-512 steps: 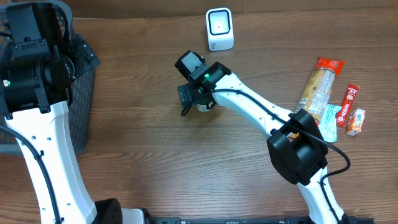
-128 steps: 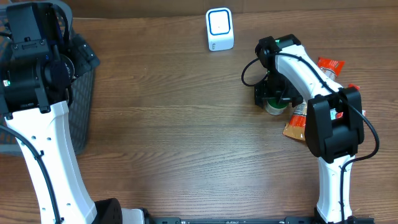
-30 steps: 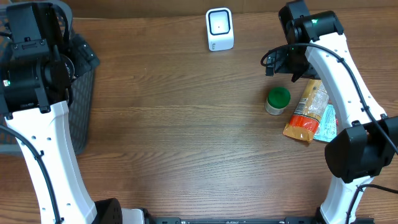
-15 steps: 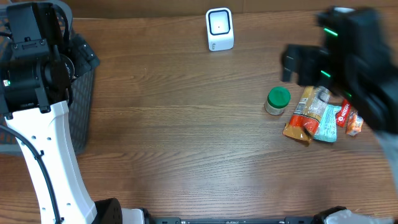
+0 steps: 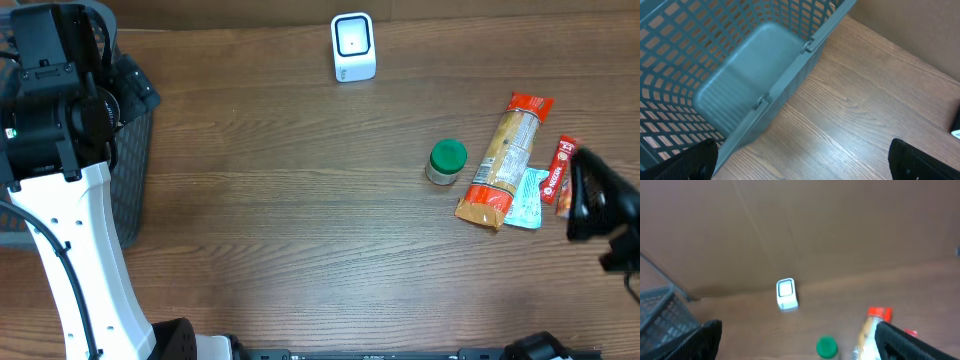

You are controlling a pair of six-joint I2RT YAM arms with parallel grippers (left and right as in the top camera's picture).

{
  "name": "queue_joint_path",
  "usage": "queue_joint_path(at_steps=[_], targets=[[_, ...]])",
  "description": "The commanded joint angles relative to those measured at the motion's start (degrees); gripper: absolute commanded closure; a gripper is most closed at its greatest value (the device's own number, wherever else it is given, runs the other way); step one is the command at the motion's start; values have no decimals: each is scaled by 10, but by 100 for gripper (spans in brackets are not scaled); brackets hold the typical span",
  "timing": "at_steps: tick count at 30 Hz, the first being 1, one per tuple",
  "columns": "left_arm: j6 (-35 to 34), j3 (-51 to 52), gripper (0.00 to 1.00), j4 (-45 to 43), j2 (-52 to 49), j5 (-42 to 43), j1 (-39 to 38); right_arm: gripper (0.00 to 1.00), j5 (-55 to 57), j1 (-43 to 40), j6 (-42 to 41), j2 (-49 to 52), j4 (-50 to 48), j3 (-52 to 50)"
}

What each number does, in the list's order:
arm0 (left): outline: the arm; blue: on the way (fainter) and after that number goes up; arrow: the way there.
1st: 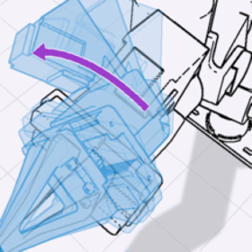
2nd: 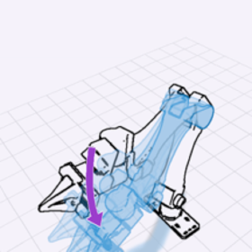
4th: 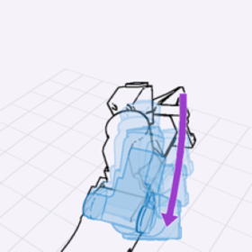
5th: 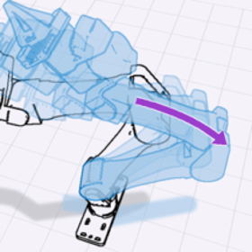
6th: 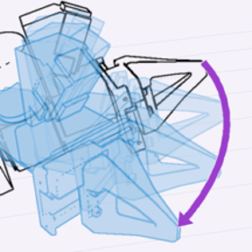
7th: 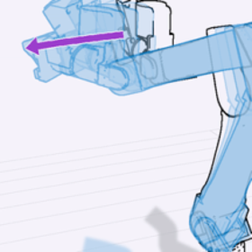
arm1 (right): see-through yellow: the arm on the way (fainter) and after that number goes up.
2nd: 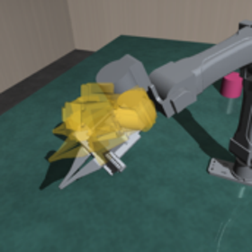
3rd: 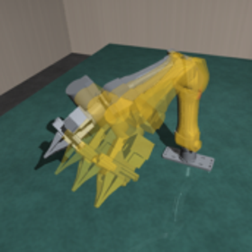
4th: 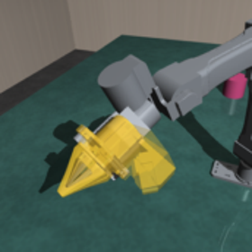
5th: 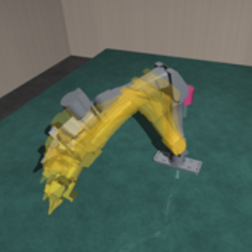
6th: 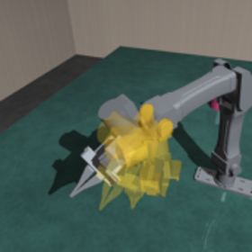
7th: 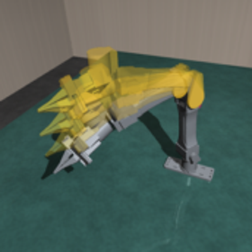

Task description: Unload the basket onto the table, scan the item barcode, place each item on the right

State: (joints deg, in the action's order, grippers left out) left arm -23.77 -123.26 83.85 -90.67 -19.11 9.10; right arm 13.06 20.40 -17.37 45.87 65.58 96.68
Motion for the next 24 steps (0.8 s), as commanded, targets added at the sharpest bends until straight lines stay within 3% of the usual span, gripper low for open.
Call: queue_joint_path(at_steps=[1, 5, 10, 15, 19, 24], targets=[[5, -6, 0, -1, -4, -7, 2, 0, 12, -15, -2, -73, -69, -122], [5, -6, 0, -1, -4, -7, 2, 0, -17, -53, -2, -184, -253, -320], [5, -6, 0, -1, -4, -7, 2, 0, -87, -93, -2, -313, -563, -579], [5, -6, 0, 0, -4, -7, 2, 0, -93, -93, 1, -407, -813, -761], [5, -6, 0, 0, -4, -7, 2, 0, -92, -93, 14, -441, -892, -829], [5, -6, 1, 0, -4, -7, 2, 0, -78, -93, 14, -452, -899, -874]])
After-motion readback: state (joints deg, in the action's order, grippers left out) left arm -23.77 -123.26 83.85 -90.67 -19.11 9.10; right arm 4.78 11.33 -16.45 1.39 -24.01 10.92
